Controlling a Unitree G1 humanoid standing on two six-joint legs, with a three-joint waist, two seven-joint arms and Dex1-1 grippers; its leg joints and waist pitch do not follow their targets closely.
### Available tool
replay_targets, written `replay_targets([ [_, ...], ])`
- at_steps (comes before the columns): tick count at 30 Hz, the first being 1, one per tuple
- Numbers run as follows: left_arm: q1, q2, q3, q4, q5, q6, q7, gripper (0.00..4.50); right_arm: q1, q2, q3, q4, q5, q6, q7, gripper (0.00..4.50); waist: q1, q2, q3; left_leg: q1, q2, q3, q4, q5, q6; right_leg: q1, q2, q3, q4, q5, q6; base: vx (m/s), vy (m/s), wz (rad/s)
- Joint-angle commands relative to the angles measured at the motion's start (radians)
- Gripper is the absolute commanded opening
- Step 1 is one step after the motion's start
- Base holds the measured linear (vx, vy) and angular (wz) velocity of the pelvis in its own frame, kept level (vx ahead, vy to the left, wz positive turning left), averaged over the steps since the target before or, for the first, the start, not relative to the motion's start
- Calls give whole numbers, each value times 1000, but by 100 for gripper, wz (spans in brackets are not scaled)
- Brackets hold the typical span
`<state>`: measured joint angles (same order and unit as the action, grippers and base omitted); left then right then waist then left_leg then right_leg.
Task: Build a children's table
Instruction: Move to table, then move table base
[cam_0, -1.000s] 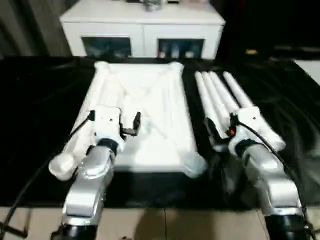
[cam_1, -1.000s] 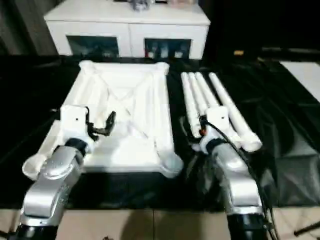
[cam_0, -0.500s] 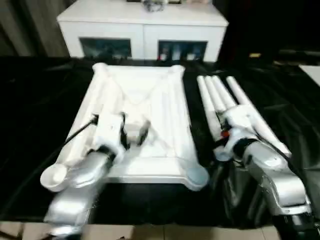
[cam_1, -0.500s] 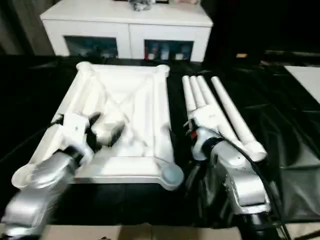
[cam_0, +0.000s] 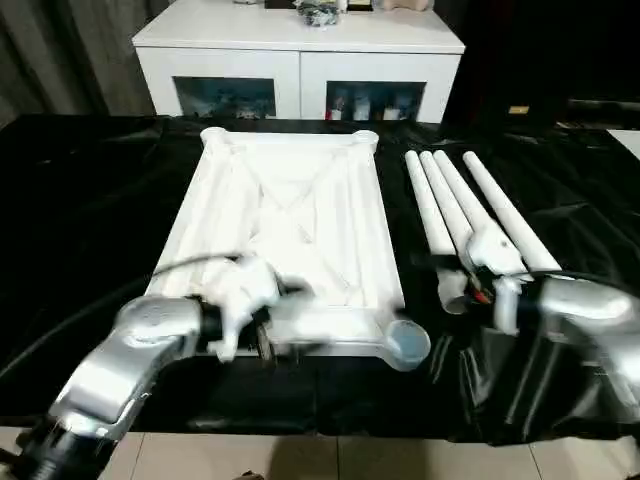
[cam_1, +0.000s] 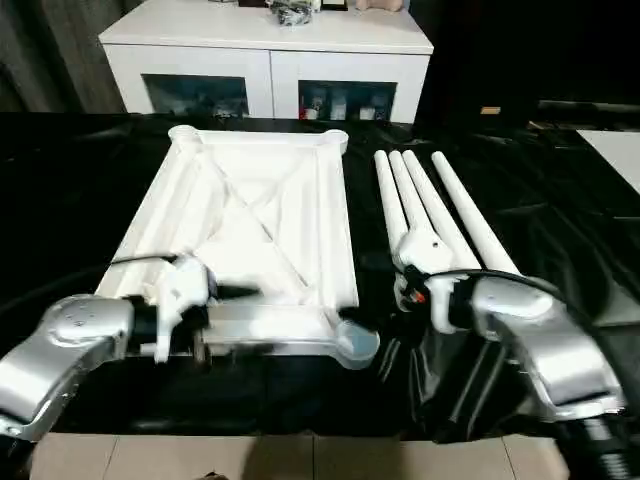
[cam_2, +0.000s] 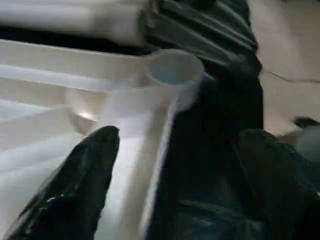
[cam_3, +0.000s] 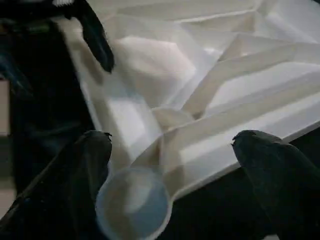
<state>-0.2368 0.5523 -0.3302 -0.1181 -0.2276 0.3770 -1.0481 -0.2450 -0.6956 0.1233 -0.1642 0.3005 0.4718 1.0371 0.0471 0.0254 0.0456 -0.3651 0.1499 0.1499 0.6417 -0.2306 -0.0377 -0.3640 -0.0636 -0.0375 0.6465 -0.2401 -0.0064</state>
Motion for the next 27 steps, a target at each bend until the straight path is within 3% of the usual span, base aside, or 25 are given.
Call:
replay_targets([
  [1,-20,13,-41,20,36,-6,-29,385,-2,-32,3,-45,19,22,41,450,1,8,-47,8,76,-28,-100,-162,31,36,-87,52,-82,-52,-244,0,0,0],
  [3,-29,18,-73,38,62,-10,-36,376,-1,-50,6,-59,21,27,60,450,0,3,-50,7,76,-27,-97,-133,45,38,-86,51,-78,-6,-253,0,0,0],
  [6,-41,15,-90,66,89,-27,-24,341,4,-62,16,-64,14,22,71,450,0,7,-50,6,78,-24,-95,-120,59,36,-85,49,-79,11,-272,0,0,0],
  [10,-60,11,-107,111,133,-19,5,314,13,-63,44,-73,-2,16,63,450,-1,7,-47,9,80,-23,-97,-154,46,34,-85,49,-83,-43,-274,0,0,0],
  [15,-52,15,-106,106,154,30,39,279,25,-46,59,-76,-20,15,40,450,-2,8,-47,10,82,-24,-100,-163,34,32,-84,49,-82,-48,-273,0,0,0],
  [17,-55,9,-99,103,154,38,51,256,28,-43,59,-80,-19,20,38,450,-1,13,-46,9,81,-24,-101,-171,31,31,-86,50,-83,-53,-274,0,0,0],
  [18,-59,10,-99,104,158,45,55,254,29,-42,61,-81,-22,21,37,450,-2,9,-45,9,82,-24,-102,-182,28,32,-86,51,-84,-62,-273,0,0,0],
  [27,-75,-1,-100,143,184,41,75,172,42,-61,77,-91,-13,17,62,450,0,8,-42,9,83,-24,-104,-197,28,29,-87,53,-90,-102,-263,0,0,0],
])
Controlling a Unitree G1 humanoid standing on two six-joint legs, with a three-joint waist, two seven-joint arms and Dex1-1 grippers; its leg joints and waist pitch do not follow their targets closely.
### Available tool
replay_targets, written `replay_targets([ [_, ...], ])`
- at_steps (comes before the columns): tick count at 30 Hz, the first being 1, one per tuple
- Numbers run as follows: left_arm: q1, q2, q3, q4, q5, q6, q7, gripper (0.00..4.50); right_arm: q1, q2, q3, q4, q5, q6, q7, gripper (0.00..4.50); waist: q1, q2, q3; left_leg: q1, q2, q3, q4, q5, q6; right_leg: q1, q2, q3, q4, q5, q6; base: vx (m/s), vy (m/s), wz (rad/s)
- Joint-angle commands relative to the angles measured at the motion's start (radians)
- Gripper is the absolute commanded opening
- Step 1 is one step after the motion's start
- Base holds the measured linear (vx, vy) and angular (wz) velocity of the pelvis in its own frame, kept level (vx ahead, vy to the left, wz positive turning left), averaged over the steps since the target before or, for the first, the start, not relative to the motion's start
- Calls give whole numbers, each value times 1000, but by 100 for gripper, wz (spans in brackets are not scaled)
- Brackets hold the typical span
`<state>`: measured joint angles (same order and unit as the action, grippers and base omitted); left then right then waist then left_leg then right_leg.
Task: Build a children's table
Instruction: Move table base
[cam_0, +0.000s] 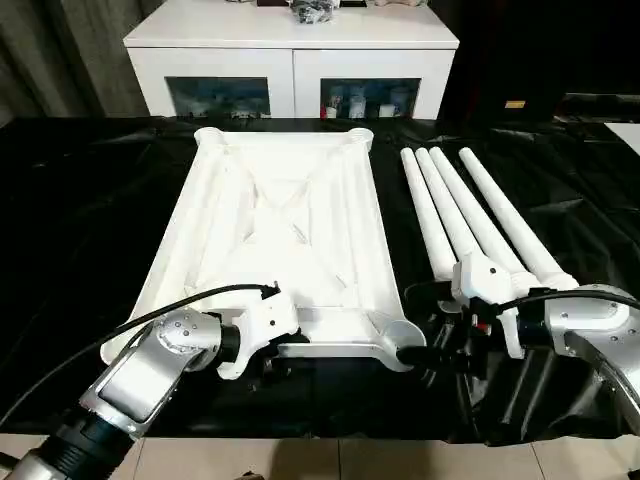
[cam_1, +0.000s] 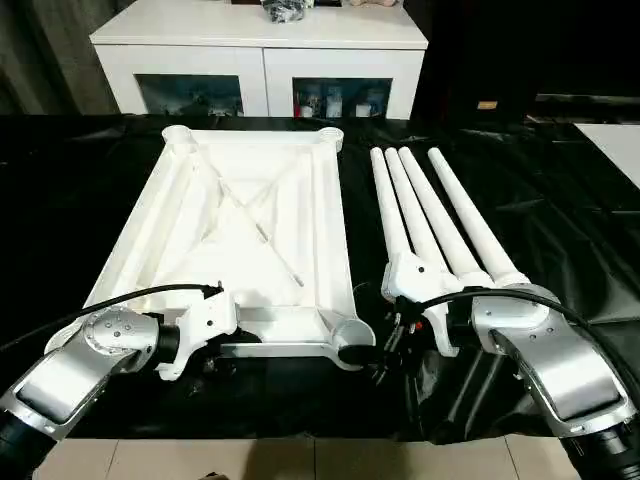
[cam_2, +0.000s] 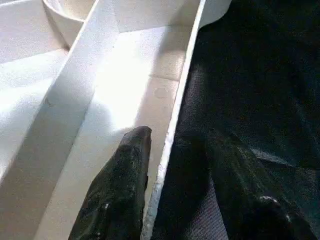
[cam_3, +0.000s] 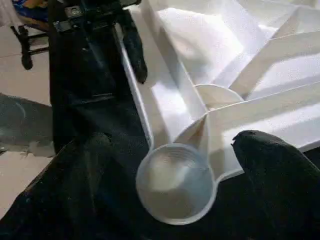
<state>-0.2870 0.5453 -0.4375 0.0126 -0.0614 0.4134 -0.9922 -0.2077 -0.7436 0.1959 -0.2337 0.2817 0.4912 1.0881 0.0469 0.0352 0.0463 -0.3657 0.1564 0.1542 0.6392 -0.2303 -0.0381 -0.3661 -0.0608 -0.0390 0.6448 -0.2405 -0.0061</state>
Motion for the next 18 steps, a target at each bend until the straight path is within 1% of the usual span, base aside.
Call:
replay_targets([
  [1,-25,3,9,11,14,14,23,172,6,-14,5,-20,3,-6,15,450,1,-1,-42,10,76,-28,-102,-205,27,30,-91,55,-90,-113,-261,0,0,0],
  [2,-25,3,10,10,13,15,24,171,6,-14,5,-19,3,-6,15,450,2,-1,-42,10,77,-29,-104,-210,25,31,-91,54,-90,-120,-259,0,0,0],
  [3,-25,2,10,9,11,18,25,158,6,-13,5,-19,3,-7,15,450,0,-1,-41,10,77,-29,-104,-212,23,30,-91,55,-90,-125,-259,0,0,0],
  [4,-25,2,10,9,11,18,25,158,6,-13,5,-19,3,-7,15,450,0,-2,-41,10,76,-29,-104,-213,23,29,-90,55,-90,-128,-258,0,0,0],
  [5,-24,1,10,7,8,20,23,148,7,-13,4,-18,3,-7,14,450,1,-3,-40,11,76,-29,-104,-216,24,28,-90,55,-92,-135,-256,0,0,0],
  [6,-24,1,10,7,8,20,23,135,7,-13,4,-18,3,-7,14,450,2,-1,-41,10,77,-29,-104,-212,23,29,-92,56,-92,-140,-255,0,0,0],
  [7,-25,0,10,9,10,21,23,135,6,-11,5,-15,1,-10,12,450,2,-3,-41,10,77,-28,-104,-209,23,28,-91,55,-92,-137,-254,0,0,0],
  [8,-25,1,9,13,15,17,24,135,5,-10,5,-11,-2,-12,10,450,3,2,-41,10,77,-29,-105,-209,23,28,-91,55,-91,-135,-254,0,0,0],
  [9,-25,-1,12,23,21,16,26,124,2,-7,5,-2,-5,-17,4,450,4,0,-41,10,76,-28,-105,-210,23,27,-89,55,-92,-131,-253,0,0,0],
  [11,-23,-4,18,29,20,23,31,109,0,-5,1,2,-5,-19,-1,450,9,2,-42,12,77,-28,-105,-203,22,26,-90,55,-91,-118,-253,0,0,0],
  [12,-23,-6,24,33,23,28,42,109,1,-4,-1,1,-4,-19,-2,450,8,1,-42,12,78,-28,-105,-201,22,27,-89,55,-90,-112,-254,0,0,0],
  [13,-22,-8,27,36,24,31,48,95,2,-4,-2,1,-4,-18,-2,450,9,0,-42,10,77,-28,-105,-198,24,28,-91,55,-90,-109,-254,0,0,0],
  [14,-20,-12,35,39,26,40,65,95,4,-5,-4,-1,-4,-19,-3,450,9,1,-41,9,78,-28,-106,-197,24,28,-91,55,-90,-109,-253,0,0,0],
  [15,-15,-15,46,39,23,59,85,85,7,-6,-6,-3,-6,-19,-6,450,7,2,-42,10,77,-28,-106,-199,22,28,-90,54,-90,-106,-253,0,0,0],
  [16,-12,-16,50,39,21,68,95,84,8,-6,-7,-4,-7,-20,-8,450,7,0,-41,9,77,-28,-106,-197,25,29,-91,55,-90,-109,-252,0,0,0],
  [17,-11,-16,51,39,21,71,97,82,9,-6,-7,-4,-7,-20,-8,450,6,0,-41,8,76,-27,-105,-194,26,30,-92,55,-91,-111,-253,0,0,0],
  [18,-4,-15,59,36,20,82,110,81,9,-6,-8,-3,-8,-20,-10,450,6,4,-42,9,76,-27,-104,-191,29,29,-92,55,-90,-111,-253,0,0,0],
])
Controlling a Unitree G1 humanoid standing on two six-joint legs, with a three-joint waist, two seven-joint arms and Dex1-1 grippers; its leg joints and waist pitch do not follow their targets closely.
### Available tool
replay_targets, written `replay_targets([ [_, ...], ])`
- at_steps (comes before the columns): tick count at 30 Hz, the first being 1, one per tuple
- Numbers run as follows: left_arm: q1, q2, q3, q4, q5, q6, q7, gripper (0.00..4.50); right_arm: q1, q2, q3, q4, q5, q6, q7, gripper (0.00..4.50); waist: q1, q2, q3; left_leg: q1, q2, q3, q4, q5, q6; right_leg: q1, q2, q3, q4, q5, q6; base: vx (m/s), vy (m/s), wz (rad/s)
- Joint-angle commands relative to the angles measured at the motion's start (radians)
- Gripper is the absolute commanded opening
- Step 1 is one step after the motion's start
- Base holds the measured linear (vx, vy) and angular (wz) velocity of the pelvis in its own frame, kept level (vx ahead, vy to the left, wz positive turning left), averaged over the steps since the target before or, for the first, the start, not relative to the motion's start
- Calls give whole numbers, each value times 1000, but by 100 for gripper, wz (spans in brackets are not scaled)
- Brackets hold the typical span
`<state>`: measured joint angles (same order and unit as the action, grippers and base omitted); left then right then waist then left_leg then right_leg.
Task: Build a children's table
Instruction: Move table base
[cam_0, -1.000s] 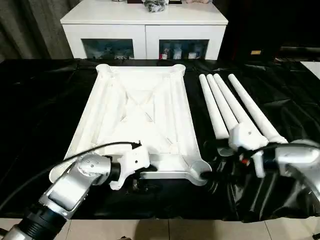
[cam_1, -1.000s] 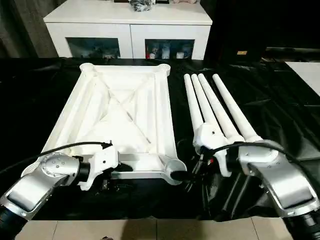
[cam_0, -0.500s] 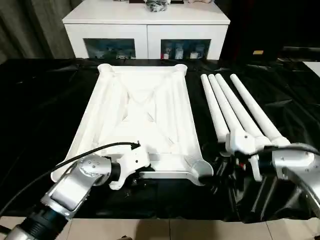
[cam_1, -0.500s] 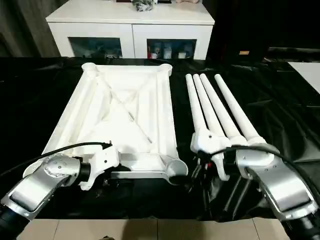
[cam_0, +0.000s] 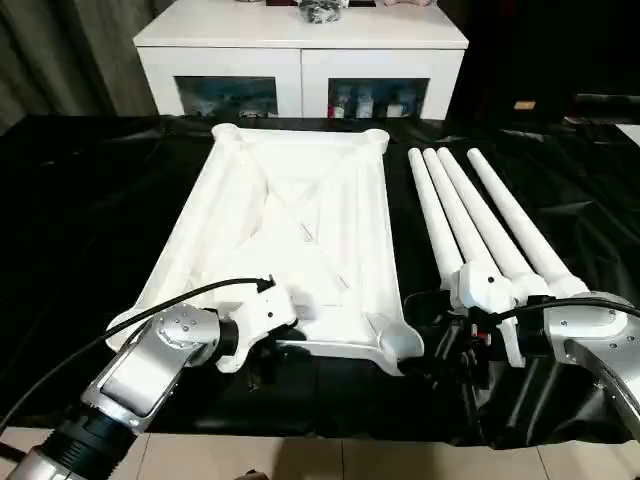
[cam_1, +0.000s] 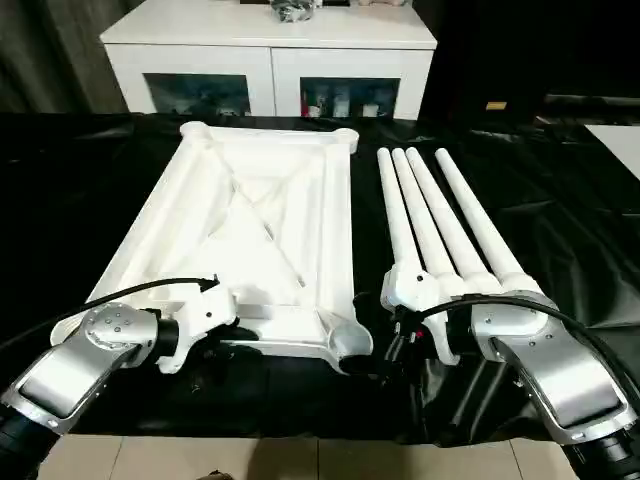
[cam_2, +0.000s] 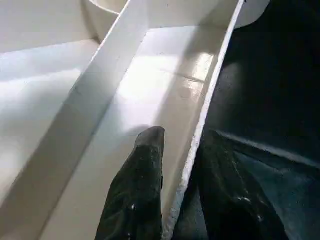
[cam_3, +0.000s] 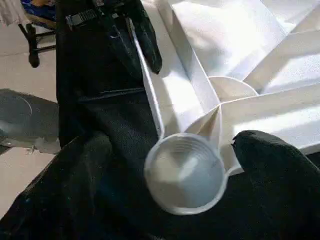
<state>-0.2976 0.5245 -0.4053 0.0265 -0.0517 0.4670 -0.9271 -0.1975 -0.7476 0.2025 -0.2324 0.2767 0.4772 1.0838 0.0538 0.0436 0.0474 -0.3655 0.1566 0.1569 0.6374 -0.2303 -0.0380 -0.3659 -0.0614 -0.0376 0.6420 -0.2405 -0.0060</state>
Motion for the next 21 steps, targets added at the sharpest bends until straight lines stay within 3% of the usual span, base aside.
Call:
replay_targets([
  [1,10,8,29,20,10,34,47,80,-1,-2,-15,-4,-3,-7,-6,450,-2,-7,-42,7,75,-30,-103,-190,30,29,-90,54,-89,-113,-252,0,0,0],
  [2,17,13,32,16,13,42,50,80,-2,-3,-15,-3,-4,-8,-7,450,-4,-12,-41,6,74,-30,-103,-189,33,31,-90,53,-90,-122,-250,0,0,0],
  [8,57,35,55,-7,43,90,88,77,-10,3,-9,14,-18,-22,-19,450,-17,-13,-41,2,74,-30,-103,-158,55,31,-91,52,-93,-142,-245,0,0,0],
  [11,71,47,58,-15,63,143,130,77,-36,23,-1,56,-56,-47,-63,450,-23,-20,-41,-3,72,-30,-104,-135,60,33,-90,48,-92,-133,-249,0,0,0],
  [13,74,50,57,-18,65,147,132,77,-39,26,-1,61,-59,-49,-67,450,-23,-17,-41,0,72,-29,-103,-137,61,32,-90,49,-93,-143,-247,0,0,0],
  [15,98,60,70,-47,74,203,156,76,-41,29,3,63,-62,-54,-69,450,-25,-17,-43,1,72,-29,-102,-122,68,34,-90,50,-92,-119,-251,0,0,0],
  [21,140,46,109,-100,77,246,209,73,-54,32,1,78,-66,-63,-70,450,-35,-19,-45,-1,70,-28,-98,-82,102,37,-88,45,-88,-49,-272,0,0,0],
])
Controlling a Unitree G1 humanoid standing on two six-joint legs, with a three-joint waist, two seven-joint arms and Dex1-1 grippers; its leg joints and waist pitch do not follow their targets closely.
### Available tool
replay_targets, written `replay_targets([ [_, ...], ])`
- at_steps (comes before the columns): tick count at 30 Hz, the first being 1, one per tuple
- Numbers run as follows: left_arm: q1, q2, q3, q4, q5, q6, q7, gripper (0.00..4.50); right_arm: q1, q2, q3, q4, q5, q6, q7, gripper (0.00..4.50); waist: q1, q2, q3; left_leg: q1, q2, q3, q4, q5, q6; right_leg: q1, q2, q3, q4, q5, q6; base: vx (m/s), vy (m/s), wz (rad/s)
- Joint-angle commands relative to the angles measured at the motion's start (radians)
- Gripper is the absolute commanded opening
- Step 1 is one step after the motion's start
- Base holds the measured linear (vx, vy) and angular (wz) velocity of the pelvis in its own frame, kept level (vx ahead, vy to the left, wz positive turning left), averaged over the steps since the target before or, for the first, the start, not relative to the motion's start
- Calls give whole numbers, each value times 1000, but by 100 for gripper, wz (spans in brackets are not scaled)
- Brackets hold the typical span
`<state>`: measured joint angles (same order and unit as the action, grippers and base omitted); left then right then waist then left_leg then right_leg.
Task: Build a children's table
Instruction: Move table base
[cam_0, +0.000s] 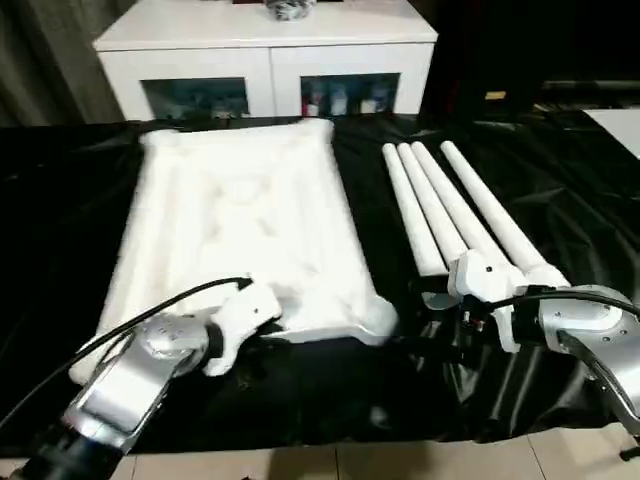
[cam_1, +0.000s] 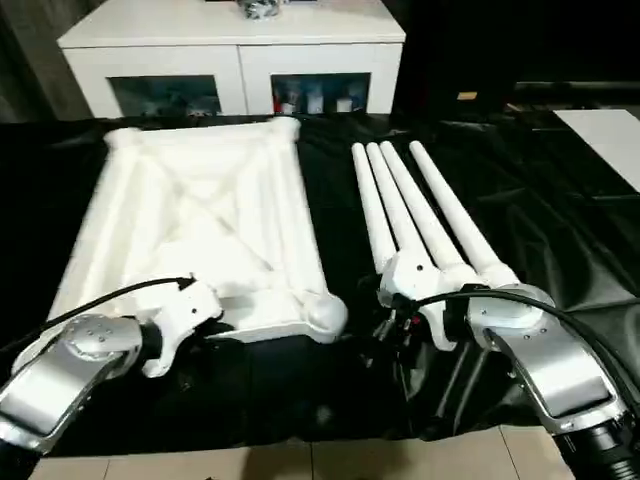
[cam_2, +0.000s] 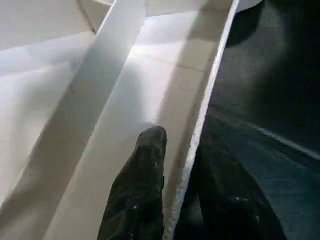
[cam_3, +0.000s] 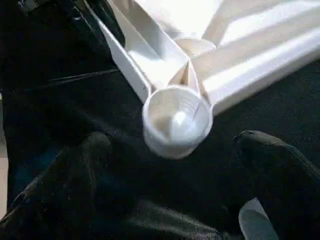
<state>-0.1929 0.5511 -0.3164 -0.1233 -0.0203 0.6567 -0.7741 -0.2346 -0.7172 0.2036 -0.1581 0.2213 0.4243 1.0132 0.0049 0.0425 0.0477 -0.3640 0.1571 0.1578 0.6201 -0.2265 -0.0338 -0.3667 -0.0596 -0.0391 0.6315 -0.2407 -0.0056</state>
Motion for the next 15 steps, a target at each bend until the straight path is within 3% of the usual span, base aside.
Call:
replay_targets([
  [1,38,19,17,42,47,63,62,73,-20,4,1,9,-15,-15,0,450,13,-18,-44,-1,70,-28,-81,-93,100,37,-89,47,-80,-59,-274,0,0,0],
  [4,45,1,24,12,43,107,97,71,-28,17,3,24,-28,-26,-15,450,12,-23,-43,0,71,-27,-82,-105,96,35,-89,47,-82,-87,-273,0,0,0],
  [9,46,-34,12,-23,33,112,107,70,-47,41,5,68,-72,-26,-91,450,13,-22,-43,1,69,-26,-81,-91,93,34,-88,47,-82,-91,-272,0,0,0],
  [15,36,-20,-9,-13,66,115,136,69,-74,79,-19,114,-96,-29,-160,450,15,-18,-44,0,68,-25,-80,-76,97,34,-87,47,-79,-62,-273,0,0,0],
])
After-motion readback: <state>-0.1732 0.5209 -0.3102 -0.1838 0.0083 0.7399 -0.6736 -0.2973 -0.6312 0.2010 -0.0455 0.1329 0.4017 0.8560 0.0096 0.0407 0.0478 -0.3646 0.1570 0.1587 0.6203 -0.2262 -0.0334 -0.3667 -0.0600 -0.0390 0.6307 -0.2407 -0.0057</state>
